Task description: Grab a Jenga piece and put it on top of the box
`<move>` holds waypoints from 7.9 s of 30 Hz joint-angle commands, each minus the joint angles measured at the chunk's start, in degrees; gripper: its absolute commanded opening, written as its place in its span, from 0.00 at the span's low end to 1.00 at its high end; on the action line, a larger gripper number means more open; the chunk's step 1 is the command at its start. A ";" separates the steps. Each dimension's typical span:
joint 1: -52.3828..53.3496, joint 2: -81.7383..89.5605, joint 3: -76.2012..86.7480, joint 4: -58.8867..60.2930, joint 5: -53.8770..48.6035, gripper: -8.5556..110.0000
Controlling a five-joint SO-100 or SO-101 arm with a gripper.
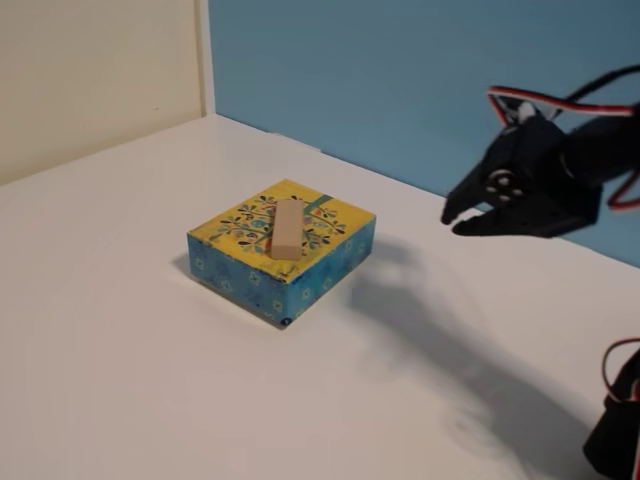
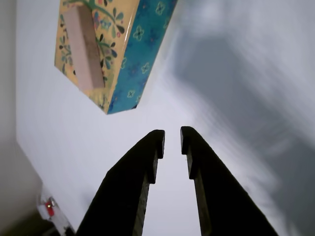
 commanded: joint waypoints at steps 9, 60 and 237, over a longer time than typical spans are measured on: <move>-2.46 25.75 13.80 3.43 1.14 0.08; 5.98 27.86 29.71 1.93 0.18 0.07; 5.89 27.86 29.36 0.00 9.49 0.07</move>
